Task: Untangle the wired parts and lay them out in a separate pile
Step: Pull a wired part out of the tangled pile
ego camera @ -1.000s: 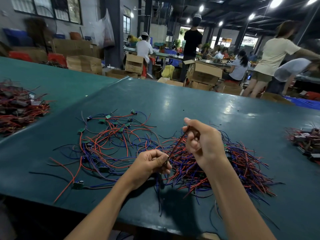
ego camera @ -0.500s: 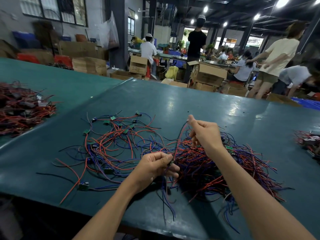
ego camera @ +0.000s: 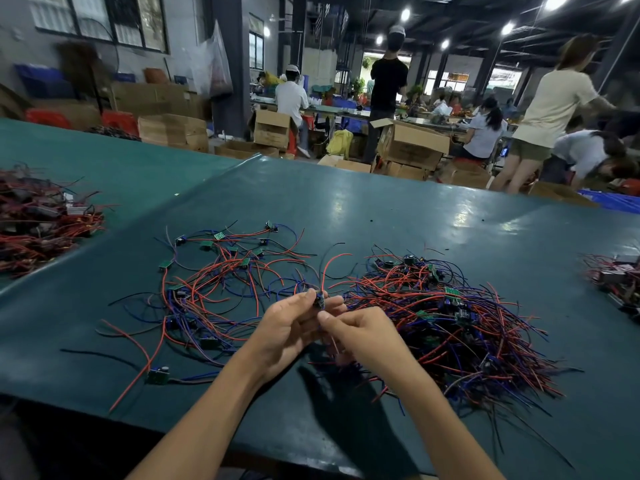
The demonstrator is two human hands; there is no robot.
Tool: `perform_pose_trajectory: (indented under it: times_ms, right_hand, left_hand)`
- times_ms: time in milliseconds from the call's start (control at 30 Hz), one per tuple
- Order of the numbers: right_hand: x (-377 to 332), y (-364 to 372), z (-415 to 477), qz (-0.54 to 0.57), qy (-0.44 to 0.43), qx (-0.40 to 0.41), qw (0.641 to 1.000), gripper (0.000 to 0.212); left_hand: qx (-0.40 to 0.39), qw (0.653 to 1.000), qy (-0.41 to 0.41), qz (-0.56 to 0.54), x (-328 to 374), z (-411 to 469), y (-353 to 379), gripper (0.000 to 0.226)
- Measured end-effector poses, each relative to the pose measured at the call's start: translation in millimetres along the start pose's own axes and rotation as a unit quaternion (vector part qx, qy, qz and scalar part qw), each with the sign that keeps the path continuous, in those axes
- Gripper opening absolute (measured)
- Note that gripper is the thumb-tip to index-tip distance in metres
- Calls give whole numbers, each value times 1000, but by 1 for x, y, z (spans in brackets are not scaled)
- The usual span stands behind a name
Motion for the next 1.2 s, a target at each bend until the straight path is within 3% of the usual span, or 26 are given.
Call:
perform_pose_trajectory:
  times_ms: [67, 167, 300, 400, 467, 567, 667, 933, 1200]
  right_hand:
    - [-1, 4, 5, -37, -2, -3, 999, 52]
    - [1, 11, 9, 19, 20, -17, 999, 38]
    - [6, 16, 8, 18, 23, -17, 999, 35]
    - [5, 18, -1, 32, 27, -32, 999, 37]
    - [4, 20, -9, 117, 65, -61, 989, 36]
    - [-1, 28, -31, 261, 132, -132, 947, 30]
    - [-2, 31, -49, 301, 147, -159, 929, 28]
    - [6, 28, -69, 297, 114, -111, 942, 27]
    - [17, 36, -69, 190, 69, -46, 978, 21]
  left_hand:
    - [3, 1000, 3, 20, 0, 0, 0, 47]
    - [16, 998, 15, 57, 0, 0, 0, 52]
    - [21, 996, 36, 78, -3, -1, 0, 28]
    - [36, 993, 58, 91, -3, -1, -3, 23]
    - [54, 993, 77, 77, -2, 0, -4, 23]
    - [104, 986, 119, 47, 4, 3, -11, 31]
    - [134, 981, 137, 35, 8, 6, -18, 20]
    - [143, 978, 134, 72, 8, 4, -17, 21]
    - [158, 973, 140, 95, 11, -1, -16, 23]
Point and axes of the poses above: each hand's wrist, its own z-axis towards the middle knuckle, its own y-axis out of the palm, x = y × z, the point moved 4 cm from there along z, towards the middle knuckle, and after that the axes turned 4 degrees about y, right-handed, at the moved point
